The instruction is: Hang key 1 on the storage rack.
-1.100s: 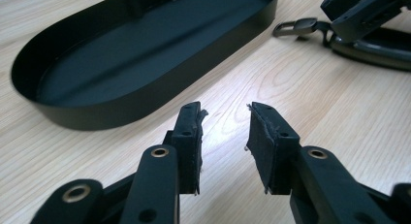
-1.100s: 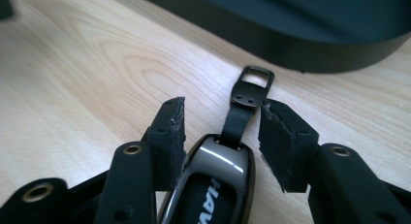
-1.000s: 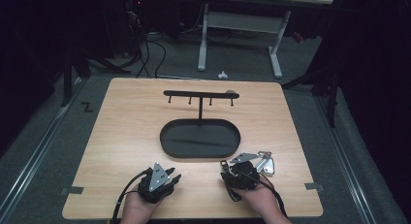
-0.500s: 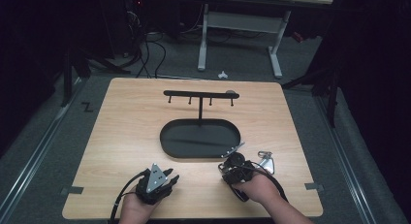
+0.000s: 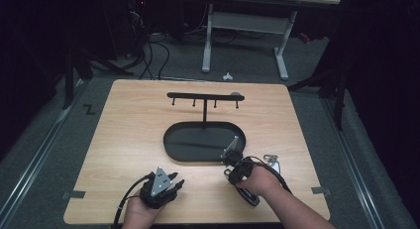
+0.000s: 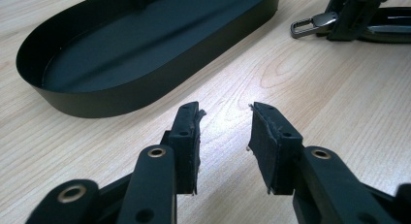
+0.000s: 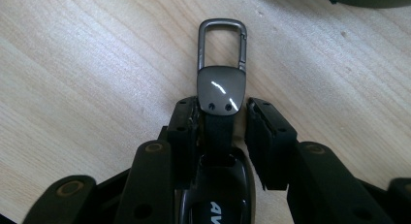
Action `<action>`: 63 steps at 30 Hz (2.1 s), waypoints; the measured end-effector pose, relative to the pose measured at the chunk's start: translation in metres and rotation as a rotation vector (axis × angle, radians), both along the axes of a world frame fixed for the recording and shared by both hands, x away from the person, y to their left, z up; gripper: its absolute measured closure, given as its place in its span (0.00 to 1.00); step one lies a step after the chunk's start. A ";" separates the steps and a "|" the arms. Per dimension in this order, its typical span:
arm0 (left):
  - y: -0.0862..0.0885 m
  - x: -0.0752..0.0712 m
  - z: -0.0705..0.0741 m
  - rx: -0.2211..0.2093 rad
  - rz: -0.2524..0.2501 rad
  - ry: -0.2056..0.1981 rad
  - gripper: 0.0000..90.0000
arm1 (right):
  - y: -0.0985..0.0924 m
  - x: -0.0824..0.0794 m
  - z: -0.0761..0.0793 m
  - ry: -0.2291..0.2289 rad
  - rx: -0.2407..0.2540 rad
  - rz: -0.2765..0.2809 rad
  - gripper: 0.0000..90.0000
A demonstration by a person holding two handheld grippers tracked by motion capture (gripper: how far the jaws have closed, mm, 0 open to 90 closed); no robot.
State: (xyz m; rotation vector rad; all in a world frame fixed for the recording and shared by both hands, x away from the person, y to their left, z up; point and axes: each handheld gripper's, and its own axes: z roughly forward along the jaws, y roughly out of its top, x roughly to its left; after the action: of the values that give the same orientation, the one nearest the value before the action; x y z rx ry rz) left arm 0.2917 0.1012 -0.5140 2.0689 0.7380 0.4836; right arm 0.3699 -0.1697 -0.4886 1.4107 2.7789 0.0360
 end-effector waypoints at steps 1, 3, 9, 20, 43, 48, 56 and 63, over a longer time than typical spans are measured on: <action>0.000 0.000 0.000 0.000 0.000 -0.001 0.71 | 0.000 0.001 0.000 0.003 -0.003 0.010 0.74; 0.000 0.000 0.000 0.001 -0.002 0.000 0.71 | 0.000 0.002 0.000 0.011 -0.007 0.016 0.76; 0.000 0.001 0.000 -0.004 -0.002 -0.003 0.70 | 0.000 0.002 0.000 0.025 -0.013 0.090 0.81; 0.000 0.001 0.000 -0.002 -0.009 -0.004 0.70 | 0.006 -0.001 0.003 0.032 -0.034 0.129 0.83; -0.001 0.002 0.000 0.003 -0.013 -0.001 0.70 | -0.015 -0.011 0.055 -0.026 0.039 0.069 0.89; 0.000 0.002 0.000 0.006 -0.014 -0.002 0.69 | -0.019 -0.010 0.066 -0.060 0.064 0.090 0.89; 0.001 0.002 0.000 0.000 -0.009 -0.003 0.69 | -0.023 -0.011 0.082 -0.094 0.079 0.075 0.90; 0.001 0.002 0.000 0.008 -0.013 -0.001 0.69 | -0.028 -0.010 0.092 -0.131 0.105 0.068 0.90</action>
State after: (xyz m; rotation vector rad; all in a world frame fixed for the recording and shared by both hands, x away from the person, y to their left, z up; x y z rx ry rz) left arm 0.2937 0.1020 -0.5140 2.0795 0.7227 0.4806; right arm 0.3601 -0.1980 -0.3965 1.2828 2.7520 0.2690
